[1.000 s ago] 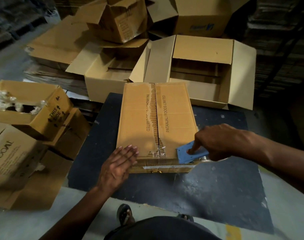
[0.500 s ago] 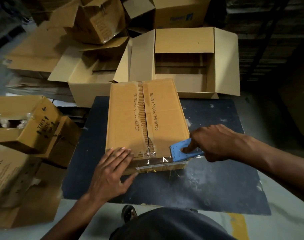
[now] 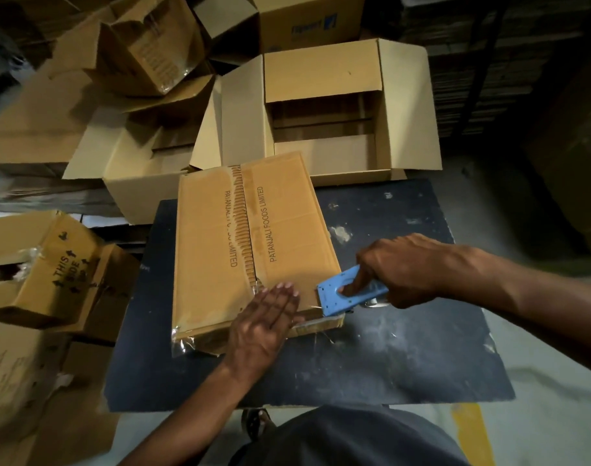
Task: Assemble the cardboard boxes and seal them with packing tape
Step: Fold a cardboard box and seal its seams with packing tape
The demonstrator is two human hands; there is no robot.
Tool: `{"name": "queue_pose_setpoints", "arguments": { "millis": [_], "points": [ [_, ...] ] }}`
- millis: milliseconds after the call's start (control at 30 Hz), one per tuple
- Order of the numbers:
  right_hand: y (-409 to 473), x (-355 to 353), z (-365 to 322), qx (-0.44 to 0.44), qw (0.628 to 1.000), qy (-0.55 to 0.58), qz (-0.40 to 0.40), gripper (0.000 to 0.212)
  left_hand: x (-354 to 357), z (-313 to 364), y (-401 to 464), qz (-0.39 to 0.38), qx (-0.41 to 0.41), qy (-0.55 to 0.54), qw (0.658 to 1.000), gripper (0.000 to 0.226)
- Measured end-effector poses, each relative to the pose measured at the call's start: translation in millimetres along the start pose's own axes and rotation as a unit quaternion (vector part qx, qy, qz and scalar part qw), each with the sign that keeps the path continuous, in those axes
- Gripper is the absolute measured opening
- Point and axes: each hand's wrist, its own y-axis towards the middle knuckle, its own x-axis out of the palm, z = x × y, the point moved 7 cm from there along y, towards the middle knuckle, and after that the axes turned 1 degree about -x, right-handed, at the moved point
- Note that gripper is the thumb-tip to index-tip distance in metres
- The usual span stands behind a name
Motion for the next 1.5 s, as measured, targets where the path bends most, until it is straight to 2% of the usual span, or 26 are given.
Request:
{"name": "queue_pose_setpoints", "arguments": {
  "millis": [167, 433, 633, 700, 833, 967, 1133, 1300, 1400, 1500],
  "points": [
    [-30.8, 21.0, 39.3, 0.022, 1.0, 0.003, -0.013, 0.056, 3.2, -0.8, -2.9, -0.021, -0.001, -0.006, 1.0, 0.061],
    [-51.1, 51.6, 69.3, 0.054, 0.997, 0.04, -0.049, 0.052, -1.3, 0.8, 1.0, -0.046, 0.004, -0.01, 0.999, 0.043],
    [-25.6, 66.4, 64.3, 0.058, 0.996, 0.067, -0.027, 0.049, -4.7, 1.9, 5.0, -0.066, 0.007, -0.017, 0.998, 0.041],
    [-18.6, 66.5, 64.5, 0.065, 0.994, 0.082, -0.021, 0.048, -7.8, 2.0, 7.1, -0.093, 0.001, -0.019, 0.995, 0.045],
    [-13.6, 69.3, 65.7, 0.075, 0.992, 0.099, -0.014, 0.051, -18.0, 9.6, 29.1, -0.173, -0.001, -0.011, 0.985, 0.067],
    [-11.4, 64.8, 58.8, 0.066, 0.993, 0.102, -0.005, 0.049, -10.0, 36.0, 75.1, -0.235, 0.088, -0.046, 0.967, 0.076],
    [-9.6, 54.0, 54.4, 0.077, 0.994, 0.074, 0.016, 0.046, 22.8, 61.4, 108.4, -0.317, 0.199, -0.046, 0.926, 0.079],
    [16.7, 96.7, 61.4, 0.13, 0.987, -0.094, -0.026, 0.028, 39.9, 57.3, 111.6, -0.367, 0.224, -0.031, 0.902, 0.088],
    [15.4, 146.6, 86.8, 0.155, 0.985, -0.001, -0.077, 0.034, 42.1, 57.6, 120.9, -0.377, 0.232, -0.038, 0.896, 0.084],
    [17.1, 174.3, 110.7, 0.172, 0.979, 0.074, -0.083, 0.039, 49.2, 60.9, 126.7, -0.412, 0.231, -0.032, 0.881, 0.089]
  ]
}}
